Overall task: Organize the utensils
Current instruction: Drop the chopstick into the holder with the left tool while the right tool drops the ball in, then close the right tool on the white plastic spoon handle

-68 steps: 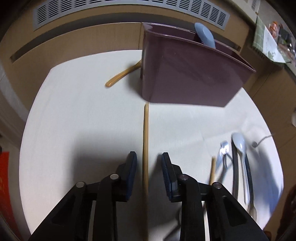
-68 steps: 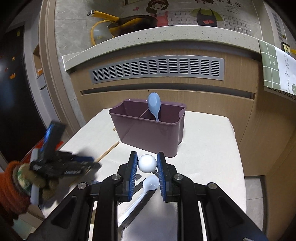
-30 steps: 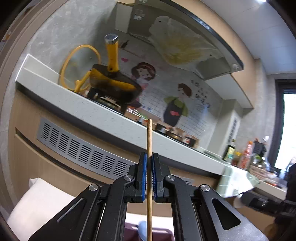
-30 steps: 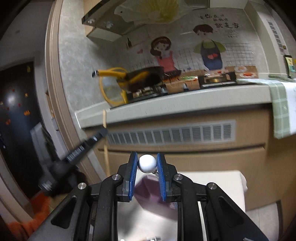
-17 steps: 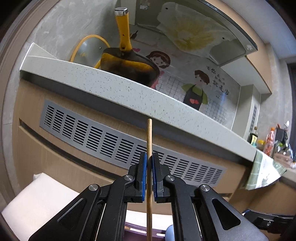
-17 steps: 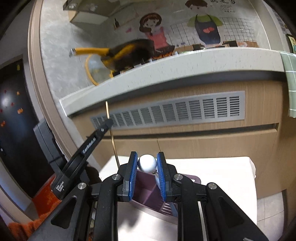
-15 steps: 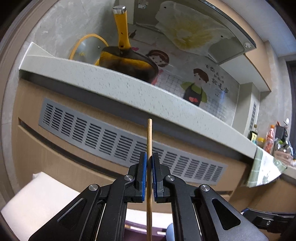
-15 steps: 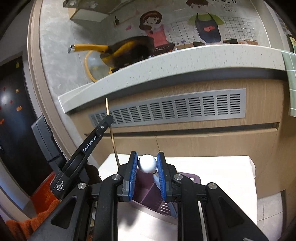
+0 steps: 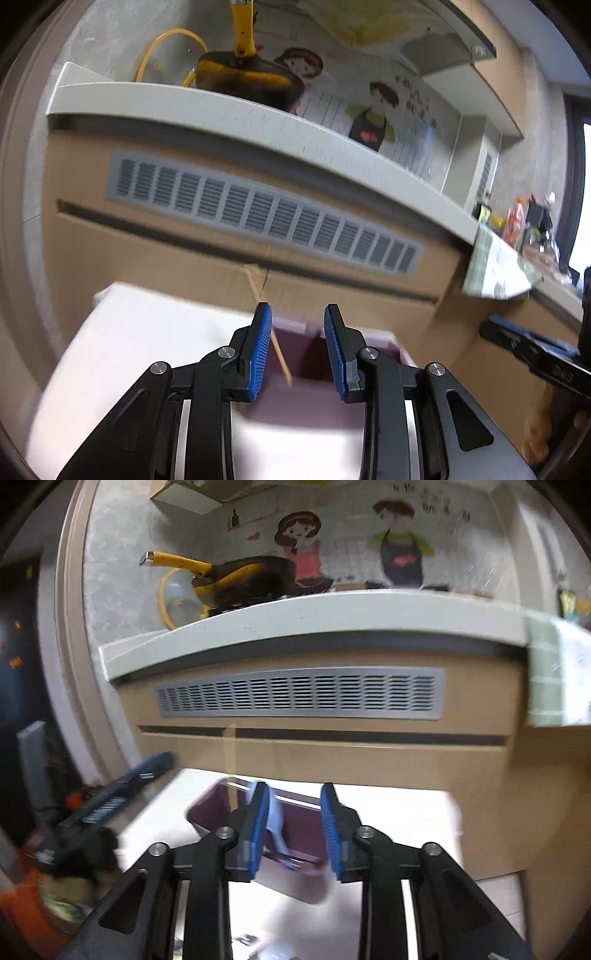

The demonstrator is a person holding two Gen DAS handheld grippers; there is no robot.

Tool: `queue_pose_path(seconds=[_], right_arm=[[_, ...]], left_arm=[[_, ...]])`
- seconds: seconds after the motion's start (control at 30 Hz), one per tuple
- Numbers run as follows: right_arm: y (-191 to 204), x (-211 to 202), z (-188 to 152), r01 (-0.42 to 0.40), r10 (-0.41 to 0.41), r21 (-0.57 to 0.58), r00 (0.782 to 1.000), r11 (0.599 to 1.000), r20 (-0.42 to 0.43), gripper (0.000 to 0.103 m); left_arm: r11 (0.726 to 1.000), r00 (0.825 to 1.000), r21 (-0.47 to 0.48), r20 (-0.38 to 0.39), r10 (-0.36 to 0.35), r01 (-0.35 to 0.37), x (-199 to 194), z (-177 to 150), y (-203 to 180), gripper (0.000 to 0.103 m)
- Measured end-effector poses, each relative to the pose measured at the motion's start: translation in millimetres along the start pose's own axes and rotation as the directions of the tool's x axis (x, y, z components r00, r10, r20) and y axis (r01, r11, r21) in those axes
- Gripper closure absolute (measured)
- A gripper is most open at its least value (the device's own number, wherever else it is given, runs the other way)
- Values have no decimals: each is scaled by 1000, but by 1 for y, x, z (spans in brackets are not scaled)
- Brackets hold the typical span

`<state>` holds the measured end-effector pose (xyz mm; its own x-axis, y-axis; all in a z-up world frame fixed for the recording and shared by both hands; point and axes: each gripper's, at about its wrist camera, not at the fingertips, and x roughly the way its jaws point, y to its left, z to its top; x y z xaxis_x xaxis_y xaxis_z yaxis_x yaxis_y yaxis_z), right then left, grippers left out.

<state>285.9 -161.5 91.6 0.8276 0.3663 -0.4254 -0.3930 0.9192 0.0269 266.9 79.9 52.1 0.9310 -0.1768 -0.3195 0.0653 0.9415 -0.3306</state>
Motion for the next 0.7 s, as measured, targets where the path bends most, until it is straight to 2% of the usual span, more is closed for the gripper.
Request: queue_pose_path(seconds=[0.07,0.17,0.3,0.4,0.43,0.5,0.57,0.7], right_arm=[[6,-7,-9,50,-51,-50,998,997,-24,70],[13,-11,-26,83,-93,-113,992,990,-82,70],[19,-15,-64,129,-163,-195,972,972,-170,70],[28,-14,-100,126,-190,-239,944,963,-268,69],[31,-13,-114,122,-198,-248,929,961,-311,69],[35,-15,-131,102,-184,-243,920,965,-346,69],[38,-17,-142,66,-146,-222,920,973,-363,69],[38,-18,-158,-52,-3,-122,911,991,-413,69]], left_arm=[[999,998,35,-55,6,-4,-16,-12,-1,72],[994,991,105,-130,43,-30,-35,-35,-2,72],[985,957,171,-284,53,-4,-49,-73,-4,72],[983,934,183,-357,37,31,-58,-102,-5,72],[983,928,182,-370,38,33,-62,-110,-5,72],[983,917,177,-397,30,44,-67,-124,-6,72],[983,906,171,-422,13,66,-72,-135,-8,72],[980,879,161,-476,-29,119,-76,-147,-15,72]])
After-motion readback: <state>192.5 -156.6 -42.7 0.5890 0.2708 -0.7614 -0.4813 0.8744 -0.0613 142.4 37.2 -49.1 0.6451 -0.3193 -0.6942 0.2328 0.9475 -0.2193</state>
